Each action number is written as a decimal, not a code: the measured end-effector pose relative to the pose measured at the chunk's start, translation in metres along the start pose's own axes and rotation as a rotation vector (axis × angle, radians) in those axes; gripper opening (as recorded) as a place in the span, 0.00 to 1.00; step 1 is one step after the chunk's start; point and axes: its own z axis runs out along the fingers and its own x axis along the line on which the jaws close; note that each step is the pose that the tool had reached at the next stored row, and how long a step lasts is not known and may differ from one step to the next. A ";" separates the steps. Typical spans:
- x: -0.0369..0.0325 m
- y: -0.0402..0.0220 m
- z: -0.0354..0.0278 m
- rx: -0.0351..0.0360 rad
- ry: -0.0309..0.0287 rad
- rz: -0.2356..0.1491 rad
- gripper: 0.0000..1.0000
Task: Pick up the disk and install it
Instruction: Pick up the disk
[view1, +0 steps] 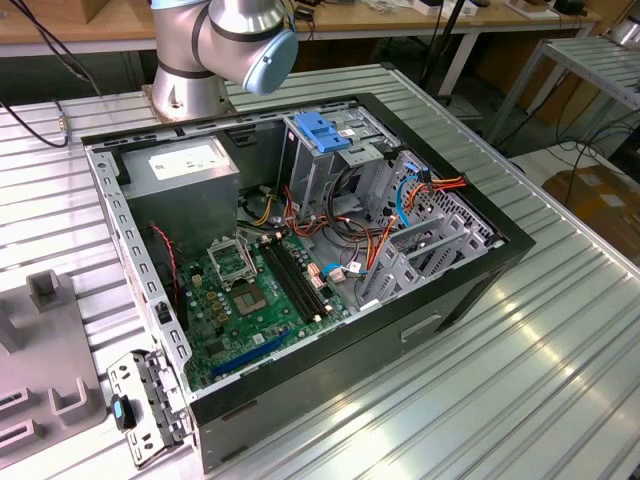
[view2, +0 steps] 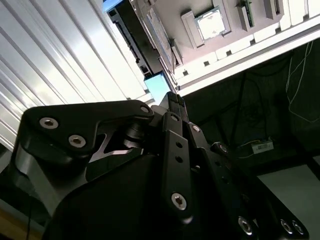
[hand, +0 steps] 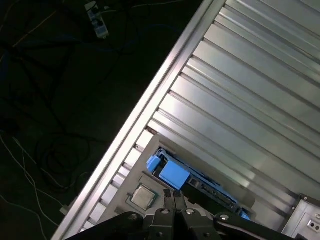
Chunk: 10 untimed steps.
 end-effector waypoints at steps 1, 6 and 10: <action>0.0000 0.0000 0.0000 0.0001 0.0002 -0.005 0.11; 0.0000 0.0000 0.0000 0.0008 0.0014 -0.032 0.11; 0.0000 0.0000 0.0000 0.0013 0.0023 -0.053 0.11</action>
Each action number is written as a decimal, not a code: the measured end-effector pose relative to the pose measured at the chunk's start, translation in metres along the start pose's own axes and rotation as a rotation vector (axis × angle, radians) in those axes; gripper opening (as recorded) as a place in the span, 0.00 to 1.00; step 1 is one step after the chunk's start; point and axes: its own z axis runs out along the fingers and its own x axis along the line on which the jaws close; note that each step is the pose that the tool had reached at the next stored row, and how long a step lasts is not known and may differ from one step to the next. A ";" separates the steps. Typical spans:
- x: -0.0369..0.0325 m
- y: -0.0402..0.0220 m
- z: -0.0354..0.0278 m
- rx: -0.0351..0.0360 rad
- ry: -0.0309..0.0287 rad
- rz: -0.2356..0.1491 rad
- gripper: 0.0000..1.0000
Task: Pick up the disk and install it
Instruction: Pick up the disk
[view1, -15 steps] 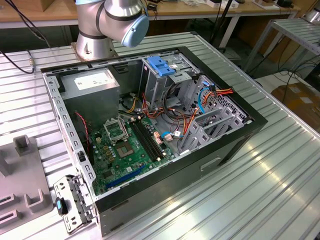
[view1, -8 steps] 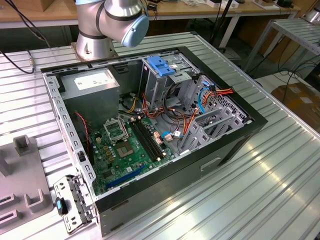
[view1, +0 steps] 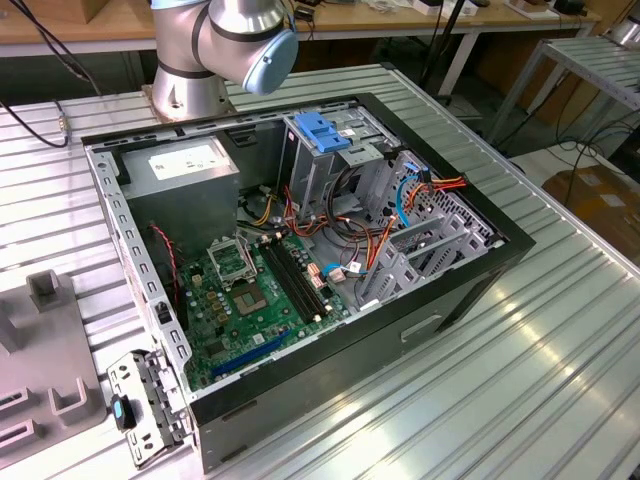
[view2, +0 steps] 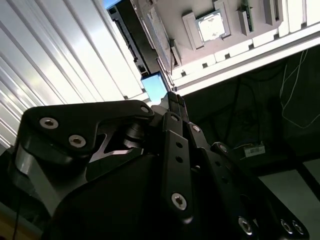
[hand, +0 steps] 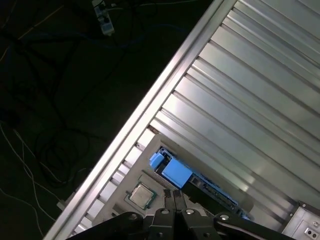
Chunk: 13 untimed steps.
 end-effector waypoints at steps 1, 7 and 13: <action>0.0000 0.0000 0.0000 0.0001 0.0003 -0.007 0.11; 0.0000 0.0000 0.0000 0.0010 0.0018 -0.040 0.11; 0.0000 0.0000 0.0000 0.0019 0.0036 -0.079 0.11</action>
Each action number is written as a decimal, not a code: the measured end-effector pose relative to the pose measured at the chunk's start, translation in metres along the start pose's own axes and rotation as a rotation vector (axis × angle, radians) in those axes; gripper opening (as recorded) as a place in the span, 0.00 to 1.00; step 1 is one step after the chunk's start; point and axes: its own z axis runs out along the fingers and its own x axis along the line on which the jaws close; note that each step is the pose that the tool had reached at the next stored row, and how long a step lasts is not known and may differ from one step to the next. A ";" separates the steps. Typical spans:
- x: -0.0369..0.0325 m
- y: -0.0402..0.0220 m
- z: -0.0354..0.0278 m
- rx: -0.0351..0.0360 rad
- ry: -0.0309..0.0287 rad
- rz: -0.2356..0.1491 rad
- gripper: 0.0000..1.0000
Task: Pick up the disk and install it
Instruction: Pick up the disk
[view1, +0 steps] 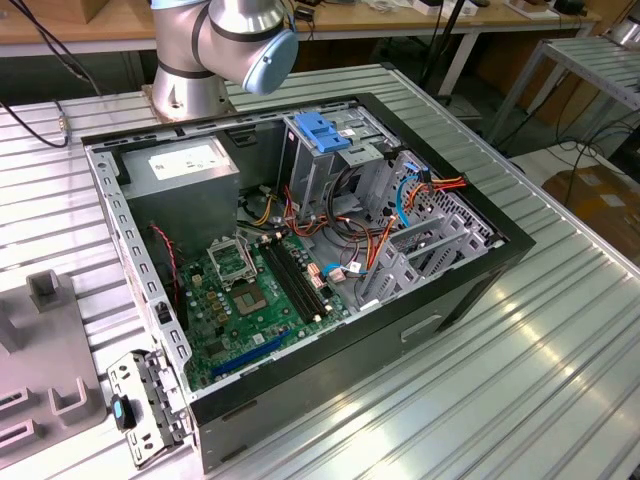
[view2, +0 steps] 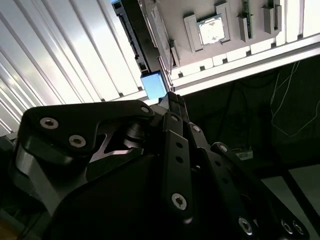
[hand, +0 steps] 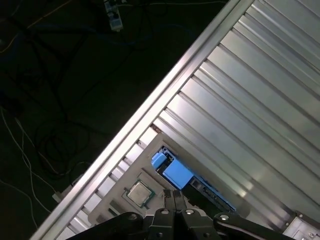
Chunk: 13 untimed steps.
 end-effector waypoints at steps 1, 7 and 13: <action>0.0000 0.0000 0.0000 0.0001 0.0003 -0.005 0.11; 0.0000 0.0000 0.0000 0.0013 0.0023 -0.052 0.11; 0.0000 0.0000 0.0000 0.0022 0.0041 -0.092 0.11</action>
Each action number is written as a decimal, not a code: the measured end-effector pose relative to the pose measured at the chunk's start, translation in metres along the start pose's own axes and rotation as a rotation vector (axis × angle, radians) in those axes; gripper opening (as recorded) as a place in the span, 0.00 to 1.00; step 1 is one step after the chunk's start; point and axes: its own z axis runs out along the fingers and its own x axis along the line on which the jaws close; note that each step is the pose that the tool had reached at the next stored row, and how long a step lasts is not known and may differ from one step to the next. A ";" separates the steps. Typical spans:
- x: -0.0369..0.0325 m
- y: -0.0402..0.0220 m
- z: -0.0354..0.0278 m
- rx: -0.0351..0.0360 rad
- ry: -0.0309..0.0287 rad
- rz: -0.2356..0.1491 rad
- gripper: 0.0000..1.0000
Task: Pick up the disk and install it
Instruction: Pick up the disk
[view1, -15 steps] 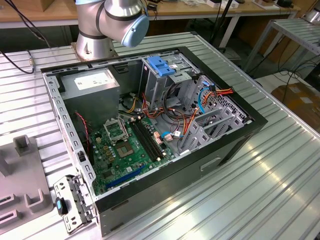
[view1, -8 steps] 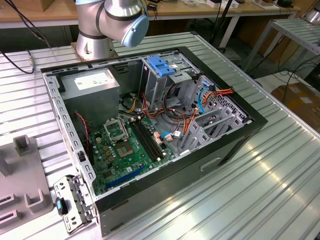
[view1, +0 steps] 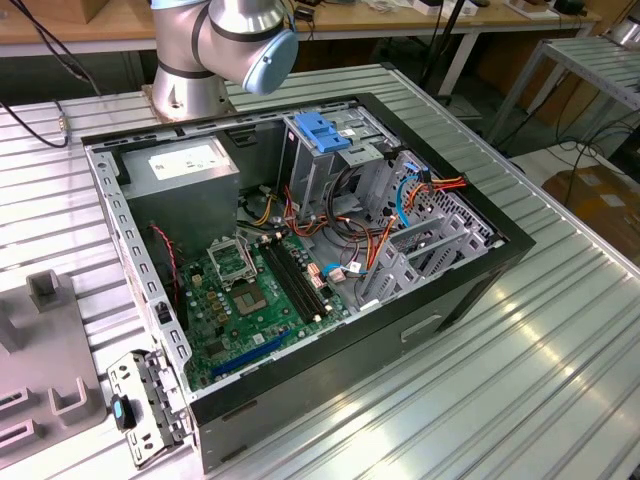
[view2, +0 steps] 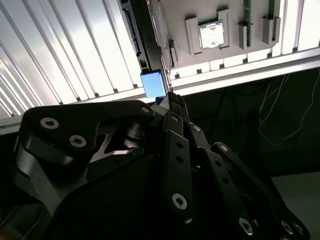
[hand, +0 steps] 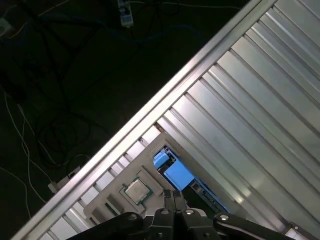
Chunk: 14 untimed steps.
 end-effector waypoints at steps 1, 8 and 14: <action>0.0000 0.0000 0.0000 0.0002 0.0002 -0.005 0.11; 0.0000 0.0000 0.0000 0.0010 0.0018 -0.040 0.11; 0.0000 0.0000 0.0000 0.0017 0.0030 -0.067 0.11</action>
